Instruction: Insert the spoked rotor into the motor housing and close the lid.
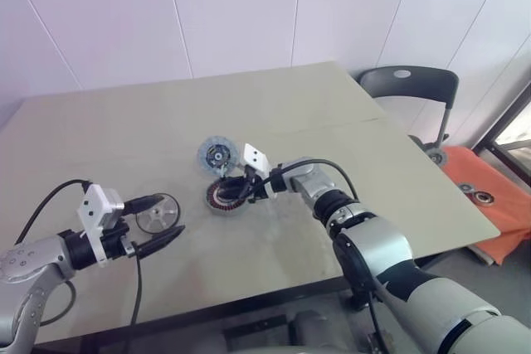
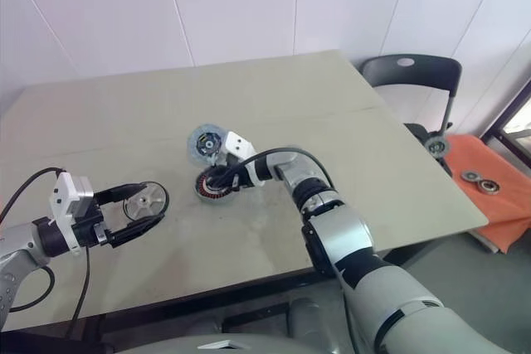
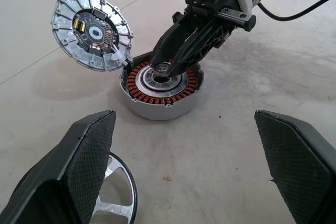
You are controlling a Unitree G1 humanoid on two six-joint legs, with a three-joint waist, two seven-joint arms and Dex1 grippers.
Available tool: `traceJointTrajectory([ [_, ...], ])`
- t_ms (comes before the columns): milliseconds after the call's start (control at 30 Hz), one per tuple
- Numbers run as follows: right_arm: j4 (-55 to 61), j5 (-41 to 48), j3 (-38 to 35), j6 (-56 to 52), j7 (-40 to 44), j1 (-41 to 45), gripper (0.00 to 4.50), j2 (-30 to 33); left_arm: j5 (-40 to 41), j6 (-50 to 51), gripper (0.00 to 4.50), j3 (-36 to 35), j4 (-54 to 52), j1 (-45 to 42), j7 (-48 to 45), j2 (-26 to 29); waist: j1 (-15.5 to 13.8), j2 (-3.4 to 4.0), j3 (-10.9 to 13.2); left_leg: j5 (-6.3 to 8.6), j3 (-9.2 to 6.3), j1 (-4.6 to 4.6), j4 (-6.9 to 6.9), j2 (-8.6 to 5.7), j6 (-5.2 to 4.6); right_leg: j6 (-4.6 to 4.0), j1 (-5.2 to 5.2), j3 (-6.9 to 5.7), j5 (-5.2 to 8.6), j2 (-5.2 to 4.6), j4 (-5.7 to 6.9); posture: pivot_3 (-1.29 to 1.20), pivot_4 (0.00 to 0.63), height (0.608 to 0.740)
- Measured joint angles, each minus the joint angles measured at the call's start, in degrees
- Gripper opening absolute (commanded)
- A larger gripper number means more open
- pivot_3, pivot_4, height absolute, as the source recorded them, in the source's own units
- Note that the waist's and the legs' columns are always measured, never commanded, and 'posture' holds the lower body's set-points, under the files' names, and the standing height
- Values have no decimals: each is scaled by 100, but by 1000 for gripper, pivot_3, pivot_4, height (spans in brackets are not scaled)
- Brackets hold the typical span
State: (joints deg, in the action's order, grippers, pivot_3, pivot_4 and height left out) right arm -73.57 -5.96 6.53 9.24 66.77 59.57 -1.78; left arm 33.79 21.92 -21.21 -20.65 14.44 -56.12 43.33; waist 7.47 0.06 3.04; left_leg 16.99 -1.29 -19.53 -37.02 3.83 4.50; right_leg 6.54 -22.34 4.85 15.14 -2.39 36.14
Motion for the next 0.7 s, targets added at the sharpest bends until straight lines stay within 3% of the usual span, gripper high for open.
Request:
traceJointTrajectory([
  [700, -92, -50, -33, 179, -204, 73, 662, -169, -3, 2, 4500, 99, -3, -66, 17, -123, 5, 0, 0, 0, -1, 0, 0, 0, 0, 1, 0, 0, -1, 0, 0, 0, 0, 740],
])
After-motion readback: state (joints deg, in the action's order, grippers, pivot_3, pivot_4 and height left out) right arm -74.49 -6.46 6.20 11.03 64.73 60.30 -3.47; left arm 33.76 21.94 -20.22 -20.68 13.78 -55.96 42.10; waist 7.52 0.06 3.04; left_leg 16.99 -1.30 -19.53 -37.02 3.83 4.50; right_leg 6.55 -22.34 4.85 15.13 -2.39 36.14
